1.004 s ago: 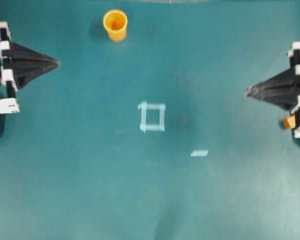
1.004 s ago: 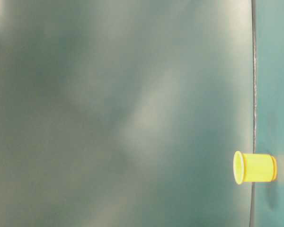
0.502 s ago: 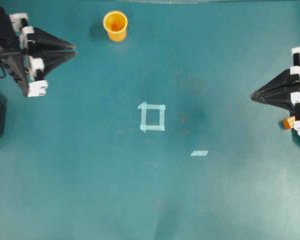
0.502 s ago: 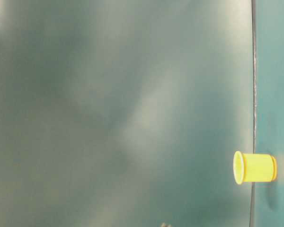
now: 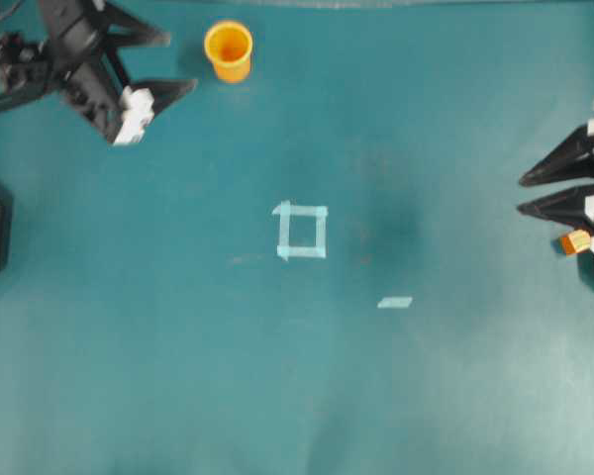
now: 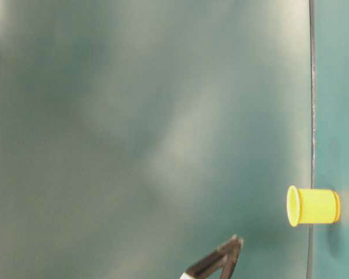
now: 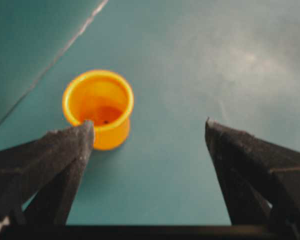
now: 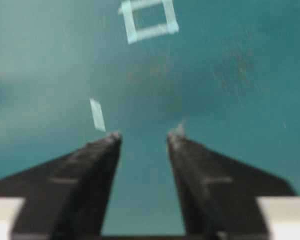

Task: Hold the block with right arm and the cup with left arm, then put the block into the cup.
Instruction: 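Move the left gripper toward the orange cup and open it around the rim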

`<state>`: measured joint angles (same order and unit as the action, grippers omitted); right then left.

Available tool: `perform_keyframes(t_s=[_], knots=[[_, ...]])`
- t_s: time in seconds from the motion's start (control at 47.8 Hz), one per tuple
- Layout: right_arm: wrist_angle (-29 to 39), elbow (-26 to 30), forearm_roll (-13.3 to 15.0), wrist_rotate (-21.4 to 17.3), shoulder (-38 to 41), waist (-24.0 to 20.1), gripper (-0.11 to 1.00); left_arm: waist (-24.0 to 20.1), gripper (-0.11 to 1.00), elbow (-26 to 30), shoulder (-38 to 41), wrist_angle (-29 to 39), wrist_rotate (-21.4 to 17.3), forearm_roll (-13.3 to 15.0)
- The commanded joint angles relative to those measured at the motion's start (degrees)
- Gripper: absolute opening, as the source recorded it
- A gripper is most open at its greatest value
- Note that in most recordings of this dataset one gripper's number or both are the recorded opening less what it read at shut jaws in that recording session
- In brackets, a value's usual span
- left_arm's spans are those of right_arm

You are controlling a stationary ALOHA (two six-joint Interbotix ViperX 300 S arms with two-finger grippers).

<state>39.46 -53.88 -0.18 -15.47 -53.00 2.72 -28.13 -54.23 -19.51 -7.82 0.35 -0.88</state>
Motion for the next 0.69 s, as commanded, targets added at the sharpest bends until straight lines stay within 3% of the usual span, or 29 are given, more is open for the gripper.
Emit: perform_keyframes(t_s=[0.0,0.167,0.356,0.669], knots=[[3.69,2.29,-0.18,-0.09,0.18,0.09,0.54,-0.79,0.88,3.34,2.99,-0.53,-0.44,-0.18],[9.67,3.60,-0.18,-0.97,1.23,0.09,0.65,-0.97,0.88,6.50,9.23,-0.53,-0.35,-0.09],[13.71,4.04,-0.18,-5.71,3.25,0.09,0.64,-1.32,0.88,8.96,15.47,-0.53,-0.62,-0.18],[14.85,4.13,-0.18,-5.89,4.48,-2.37,0.64,-4.04,0.88,10.99,20.04,-0.53,-0.70,-0.18]])
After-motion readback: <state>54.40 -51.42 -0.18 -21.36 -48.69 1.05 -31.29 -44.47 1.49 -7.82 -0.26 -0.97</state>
